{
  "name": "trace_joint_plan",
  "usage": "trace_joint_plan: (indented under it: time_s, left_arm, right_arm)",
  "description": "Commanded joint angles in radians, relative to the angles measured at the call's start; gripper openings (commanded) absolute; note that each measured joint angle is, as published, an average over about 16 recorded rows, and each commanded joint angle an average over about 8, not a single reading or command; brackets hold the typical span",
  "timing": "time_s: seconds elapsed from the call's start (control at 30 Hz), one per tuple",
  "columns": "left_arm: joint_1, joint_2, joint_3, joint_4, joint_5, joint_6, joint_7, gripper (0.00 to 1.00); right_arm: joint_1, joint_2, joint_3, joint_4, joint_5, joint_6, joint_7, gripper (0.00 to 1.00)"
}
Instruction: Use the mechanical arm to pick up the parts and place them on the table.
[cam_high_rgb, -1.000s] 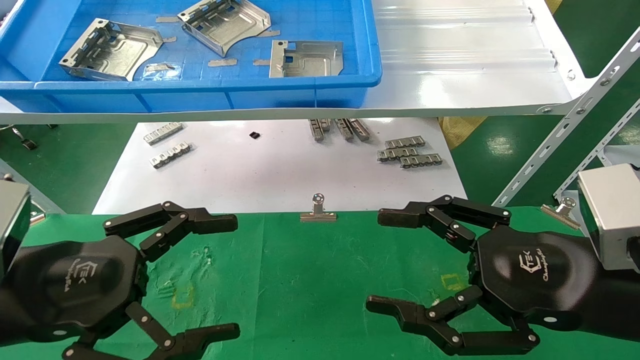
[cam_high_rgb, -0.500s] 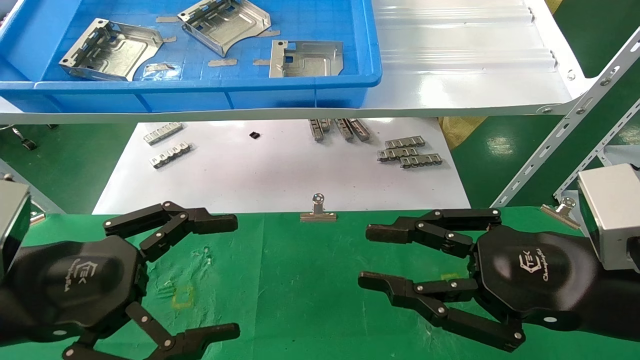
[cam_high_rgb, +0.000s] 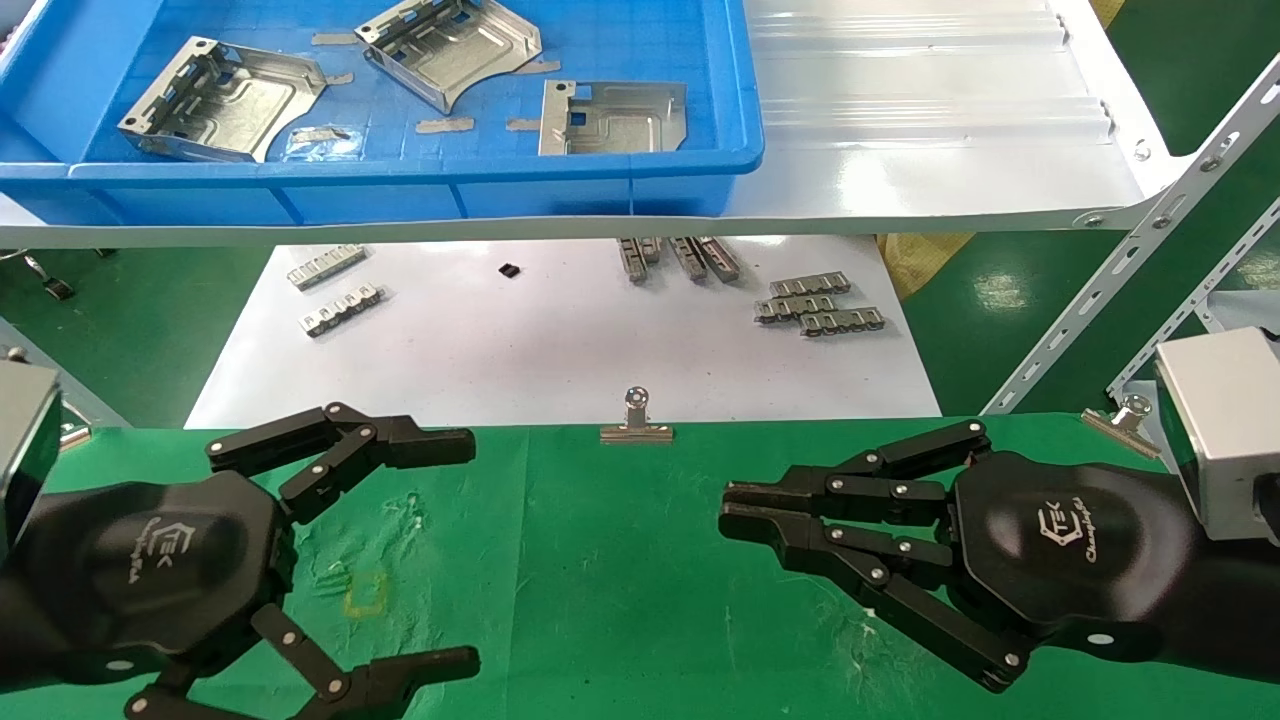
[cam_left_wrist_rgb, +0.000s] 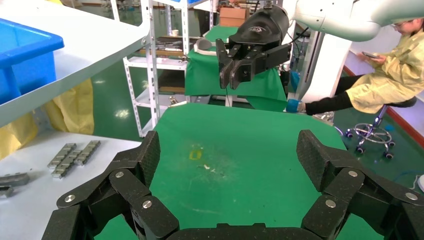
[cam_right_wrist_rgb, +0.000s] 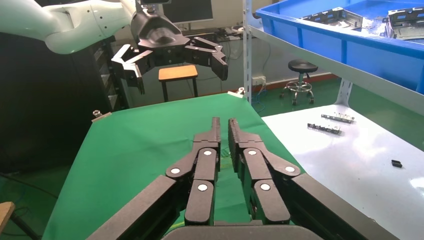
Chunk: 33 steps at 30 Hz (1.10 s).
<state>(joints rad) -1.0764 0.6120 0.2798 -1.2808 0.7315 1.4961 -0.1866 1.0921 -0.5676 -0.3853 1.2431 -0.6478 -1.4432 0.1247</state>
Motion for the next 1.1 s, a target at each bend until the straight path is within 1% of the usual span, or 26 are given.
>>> trace_joint_plan:
  time_s: [0.03,0.57,0.6,0.83,0.87,0.97,1.1]
  left_arm:
    - [0.000,0.000,0.000,0.000,0.000,0.000,0.000,1.00]
    - [0.000,0.000,0.000,0.000,0.000,0.000,0.000,1.00]
    - [0.000,0.000,0.000,0.000,0.000,0.000,0.000,1.00]
    - [-0.012,0.006,0.000,0.009,0.007,-0.007,0.003,1.00]
    - [-0.023,0.010,0.001,0.016,0.012,-0.011,0.004,1.00]
    - [-0.085,0.030,0.004,0.052,0.039,-0.025,0.008,1.00]
    - [-0.239,0.079,0.024,0.143,0.111,-0.044,0.016,1.00]
  right_arm:
    - [0.000,0.000,0.000,0.000,0.000,0.000,0.000,0.00]
    - [0.000,0.000,0.000,0.000,0.000,0.000,0.000,0.00]
    - [0.000,0.000,0.000,0.000,0.000,0.000,0.000,0.06]
    - [0.000,0.000,0.000,0.000,0.000,0.000,0.000,0.94]
    - [0.000,0.000,0.000,0.000,0.000,0.000,0.000,1.00]
    - [0.000,0.000,0.000,0.000,0.000,0.000,0.000,1.00]
    - [0.000,0.000,0.000,0.000,0.000,0.000,0.000,1.00]
